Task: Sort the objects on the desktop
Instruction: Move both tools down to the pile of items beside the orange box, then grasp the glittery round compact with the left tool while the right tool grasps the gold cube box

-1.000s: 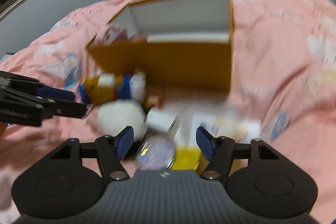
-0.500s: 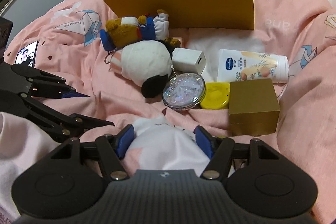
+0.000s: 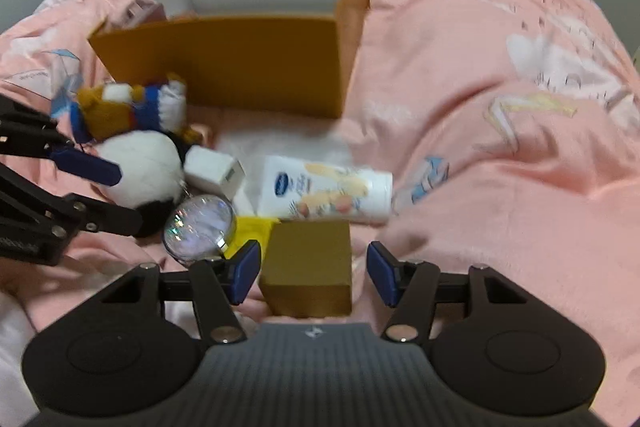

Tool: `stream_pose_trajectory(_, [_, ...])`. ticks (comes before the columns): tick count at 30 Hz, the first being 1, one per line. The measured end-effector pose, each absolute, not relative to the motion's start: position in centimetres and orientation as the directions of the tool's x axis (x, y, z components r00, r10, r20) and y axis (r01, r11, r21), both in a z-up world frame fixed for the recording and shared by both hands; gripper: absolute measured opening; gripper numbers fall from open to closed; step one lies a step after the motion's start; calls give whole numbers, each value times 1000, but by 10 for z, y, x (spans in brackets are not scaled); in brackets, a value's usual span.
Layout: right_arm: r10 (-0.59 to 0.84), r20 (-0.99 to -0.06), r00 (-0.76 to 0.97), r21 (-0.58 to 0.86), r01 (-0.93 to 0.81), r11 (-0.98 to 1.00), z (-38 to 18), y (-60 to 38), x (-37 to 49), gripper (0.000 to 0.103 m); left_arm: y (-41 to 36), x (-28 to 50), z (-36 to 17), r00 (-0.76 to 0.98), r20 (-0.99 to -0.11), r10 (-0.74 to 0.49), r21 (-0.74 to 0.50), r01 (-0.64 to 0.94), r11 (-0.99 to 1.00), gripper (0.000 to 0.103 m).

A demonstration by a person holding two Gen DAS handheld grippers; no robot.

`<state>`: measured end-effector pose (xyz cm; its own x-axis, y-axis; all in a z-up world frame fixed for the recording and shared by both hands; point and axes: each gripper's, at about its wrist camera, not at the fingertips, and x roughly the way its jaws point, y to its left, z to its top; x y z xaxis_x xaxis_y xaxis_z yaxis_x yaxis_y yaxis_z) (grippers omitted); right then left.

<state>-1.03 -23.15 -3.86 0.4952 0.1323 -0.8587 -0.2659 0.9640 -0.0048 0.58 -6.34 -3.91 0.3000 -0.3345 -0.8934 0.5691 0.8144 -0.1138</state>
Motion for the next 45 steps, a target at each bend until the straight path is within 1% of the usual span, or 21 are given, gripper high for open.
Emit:
stream_pose_trajectory(5, [182,-869,459,99,-198,975,-47,-253,-3,58,-90,5,-64,257,-918,-301,-63,655,753,53])
stream_pose_trajectory(7, [217,-869,445,163,-155,974,-48,-263,3,56,-94,6,-70,245,-921,-304,-69,665,744,53])
stream_pose_trajectory(10, [251,-876,413,237,-87,968,-55,-274,13,55,-99,7,-78,236,-928,-289,-60,670,740,53])
stream_pose_trajectory(13, [258,-892,371,265,-34,964,-68,-281,24,54,-103,8,-89,219,-940,-263,-50,674,737,53])
stream_pose_trajectory(15, [275,-900,337,286,-18,958,-79,-284,29,54,-102,10,-94,205,-944,-259,-61,663,746,53])
stream_pose_trajectory(17, [324,-895,305,340,-1,940,-87,-290,34,57,-101,11,-96,200,-945,-257,-64,658,750,54])
stream_pose_trajectory(18, [345,-893,291,363,8,932,-90,-293,36,57,-102,11,-97,208,-946,-249,-53,659,751,56])
stream_pose_trajectory(20, [379,-887,264,395,7,919,-96,-296,39,63,-104,11,-100,226,-945,-235,-28,662,749,57])
stream_pose_trajectory(22, [414,-880,235,426,0,905,-103,-295,41,66,-105,12,-103,250,-943,-221,0,662,749,57])
stream_pose_trajectory(26, [441,-870,221,452,-3,892,-109,-292,41,66,-102,12,-103,265,-939,-218,9,654,756,58])
stream_pose_trajectory(27, [444,-867,226,455,-3,891,-108,-293,41,64,-101,11,-102,272,-938,-215,15,653,757,55])
stream_pose_trajectory(29, [443,-863,244,456,-4,890,-102,-293,38,56,-99,7,-97,295,-933,-206,38,650,759,51])
stream_pose_trajectory(32, [453,-852,264,466,-15,885,-90,-292,34,50,-94,-1,-87,351,-914,-204,77,643,762,50])
stream_pose_trajectory(34, [463,-844,271,475,-24,880,-83,-290,32,48,-88,-5,-82,380,-902,-205,92,633,768,49])
stream_pose_trajectory(36, [482,-832,274,493,-32,869,-81,-288,30,47,-82,-9,-78,402,-891,-212,98,625,775,45])
stream_pose_trajectory(39, [533,-804,263,548,-16,836,-86,-287,32,47,-83,-8,-71,434,-876,-212,115,613,782,40])
stream_pose_trajectory(45, [531,-806,260,546,-19,838,-104,-275,38,48,-82,-7,-71,462,-861,-210,131,603,787,37])
